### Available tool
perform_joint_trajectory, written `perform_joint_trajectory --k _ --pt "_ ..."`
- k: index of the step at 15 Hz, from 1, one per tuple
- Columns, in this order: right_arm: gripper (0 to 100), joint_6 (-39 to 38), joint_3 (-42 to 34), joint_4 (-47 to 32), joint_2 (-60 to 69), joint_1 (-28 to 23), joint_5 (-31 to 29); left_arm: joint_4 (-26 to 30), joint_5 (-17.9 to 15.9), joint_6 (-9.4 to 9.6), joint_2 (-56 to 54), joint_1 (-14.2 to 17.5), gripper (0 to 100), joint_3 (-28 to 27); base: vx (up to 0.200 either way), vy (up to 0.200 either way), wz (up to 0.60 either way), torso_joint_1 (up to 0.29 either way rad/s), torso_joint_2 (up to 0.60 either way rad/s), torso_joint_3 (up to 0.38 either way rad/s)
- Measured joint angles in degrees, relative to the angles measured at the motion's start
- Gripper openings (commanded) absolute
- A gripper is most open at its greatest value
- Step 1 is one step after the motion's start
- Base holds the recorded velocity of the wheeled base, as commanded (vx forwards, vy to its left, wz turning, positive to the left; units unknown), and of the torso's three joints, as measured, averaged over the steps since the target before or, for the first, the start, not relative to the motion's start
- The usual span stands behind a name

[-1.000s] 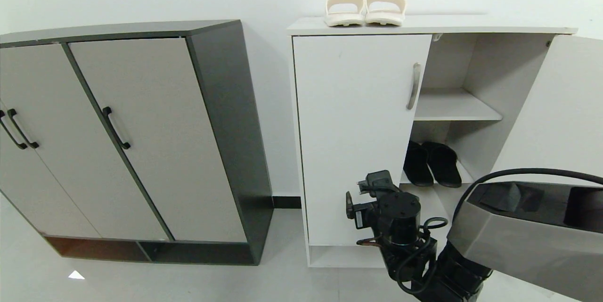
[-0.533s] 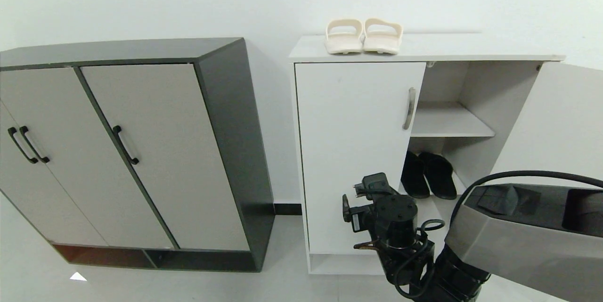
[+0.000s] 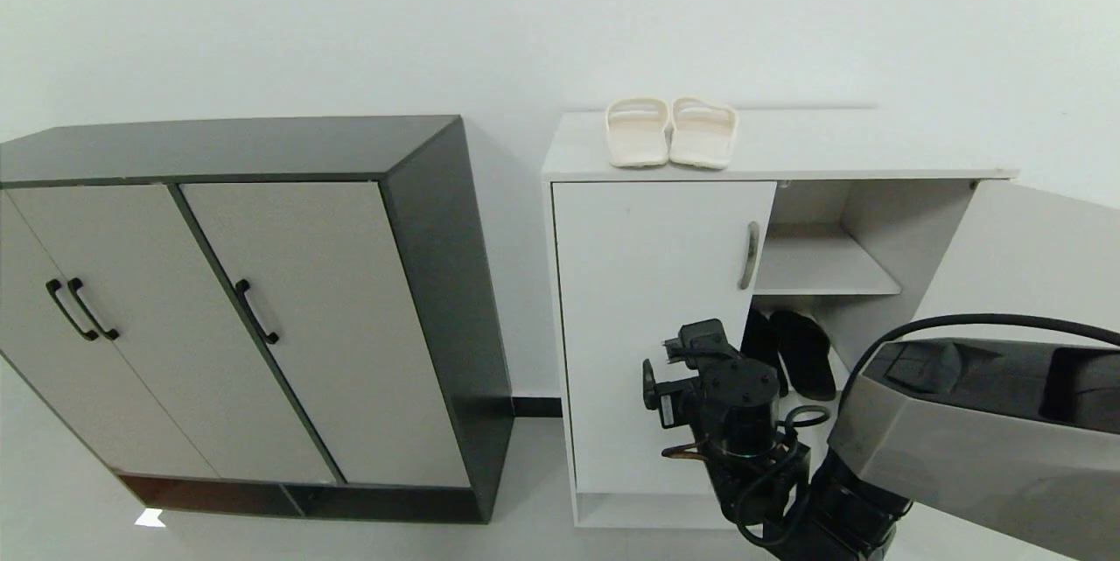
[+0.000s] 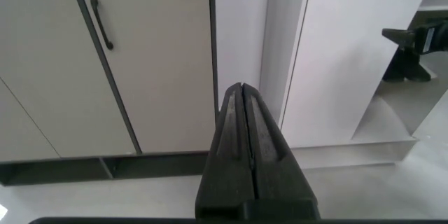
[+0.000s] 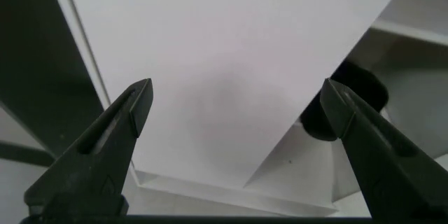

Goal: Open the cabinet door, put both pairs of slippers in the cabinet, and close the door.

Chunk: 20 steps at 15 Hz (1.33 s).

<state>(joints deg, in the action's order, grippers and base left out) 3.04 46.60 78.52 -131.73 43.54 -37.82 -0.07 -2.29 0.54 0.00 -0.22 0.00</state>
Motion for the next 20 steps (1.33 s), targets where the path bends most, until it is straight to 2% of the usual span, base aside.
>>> perform_joint_trajectory --k 16,20 --pt "100 -0.3 -0.3 0.4 -0.9 -0.6 1.3 0.0 0.0 0.01 0.0 0.0 0 0.0 0.0 0.0 0.0 0.214 -0.52 -0.31" --pt "100 1.5 -1.0 5.4 -1.3 -0.5 4.0 0.0 0.0 0.0 0.0 0.0 0 0.0 0.0 0.0 0.0 0.066 -0.14 -0.073"
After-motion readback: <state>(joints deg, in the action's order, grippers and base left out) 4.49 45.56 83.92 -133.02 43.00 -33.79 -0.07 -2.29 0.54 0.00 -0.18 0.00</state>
